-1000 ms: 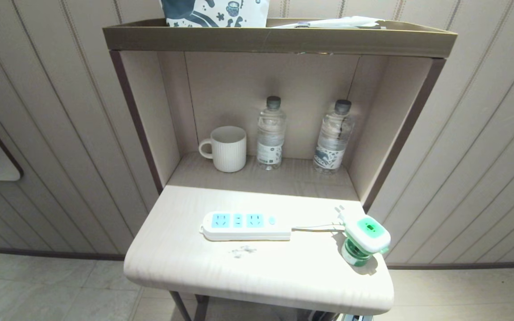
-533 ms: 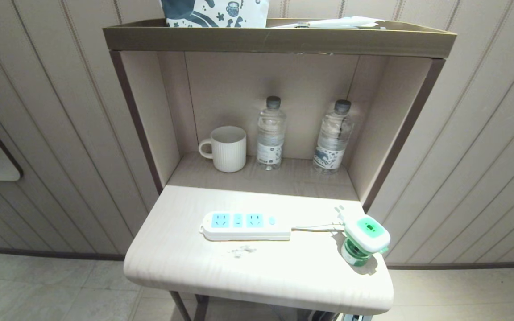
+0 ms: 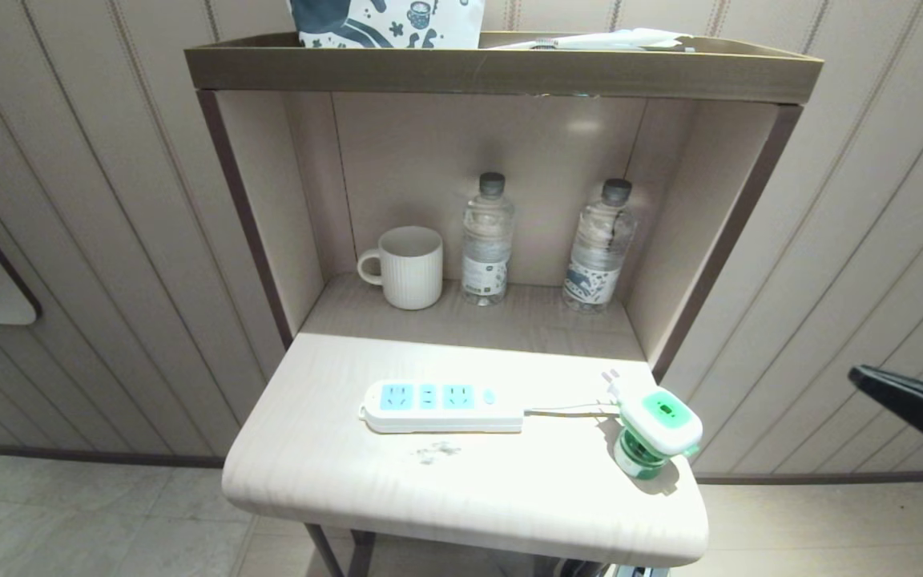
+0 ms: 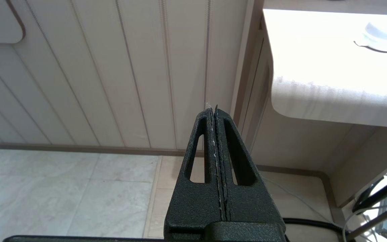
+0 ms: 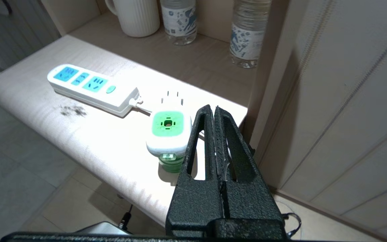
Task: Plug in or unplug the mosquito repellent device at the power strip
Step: Pick up the mosquito repellent liquid
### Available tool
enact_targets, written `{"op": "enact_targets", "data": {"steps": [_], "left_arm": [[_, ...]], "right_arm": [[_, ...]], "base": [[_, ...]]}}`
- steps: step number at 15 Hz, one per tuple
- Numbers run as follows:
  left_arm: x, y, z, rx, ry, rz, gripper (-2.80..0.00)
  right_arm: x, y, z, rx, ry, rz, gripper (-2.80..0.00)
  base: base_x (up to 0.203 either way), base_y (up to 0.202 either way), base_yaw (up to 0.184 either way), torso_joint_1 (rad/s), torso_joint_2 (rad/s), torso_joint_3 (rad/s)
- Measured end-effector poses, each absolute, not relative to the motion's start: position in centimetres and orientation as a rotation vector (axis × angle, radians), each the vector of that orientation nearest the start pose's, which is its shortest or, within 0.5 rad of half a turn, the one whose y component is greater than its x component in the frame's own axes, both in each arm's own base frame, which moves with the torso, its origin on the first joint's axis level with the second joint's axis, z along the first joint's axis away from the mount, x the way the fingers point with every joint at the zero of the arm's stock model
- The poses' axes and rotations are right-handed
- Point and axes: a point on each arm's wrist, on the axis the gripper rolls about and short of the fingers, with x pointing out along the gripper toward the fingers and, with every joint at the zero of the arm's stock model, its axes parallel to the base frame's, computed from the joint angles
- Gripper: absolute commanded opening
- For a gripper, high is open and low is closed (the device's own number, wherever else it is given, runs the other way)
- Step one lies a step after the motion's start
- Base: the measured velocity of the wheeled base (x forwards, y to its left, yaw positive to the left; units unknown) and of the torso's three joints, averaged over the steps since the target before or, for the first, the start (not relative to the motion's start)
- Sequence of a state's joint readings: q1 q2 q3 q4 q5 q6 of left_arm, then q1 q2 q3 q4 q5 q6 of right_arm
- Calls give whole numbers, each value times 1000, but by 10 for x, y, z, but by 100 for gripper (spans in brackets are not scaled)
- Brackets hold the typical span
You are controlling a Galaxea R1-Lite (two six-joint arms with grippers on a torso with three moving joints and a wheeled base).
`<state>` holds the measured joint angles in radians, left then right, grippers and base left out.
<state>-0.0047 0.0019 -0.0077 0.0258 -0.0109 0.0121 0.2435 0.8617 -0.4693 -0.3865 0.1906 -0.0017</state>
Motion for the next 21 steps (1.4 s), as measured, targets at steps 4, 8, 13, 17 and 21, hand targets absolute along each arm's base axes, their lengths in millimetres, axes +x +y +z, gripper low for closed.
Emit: {"op": "enact_targets", "data": {"steps": [4,8,13,17,21], "left_arm": [[-23,0,75,12,20,-16,-280],[-23,0,75,12,20,-15,-280],[-23,0,75,12,20,-15,-280],[-23,0,75,12,20,-15,-280],[-23,0,75,12,20,-16,-280]], "right_arm": [[117,50,208,-36,-14,423,-280],[120,69,199,-34,-87,395,-280],[121,82,179,10,13,448,0],[128,87,176,44,-15,444,0],[136,93,164,74,-34,436,0]], "base": [[0,0,0,0,0,0],[0,0,0,0,0,0],[0,0,0,0,0,0],[0,0,0,0,0,0],[0,0,0,0,0,0]]}}
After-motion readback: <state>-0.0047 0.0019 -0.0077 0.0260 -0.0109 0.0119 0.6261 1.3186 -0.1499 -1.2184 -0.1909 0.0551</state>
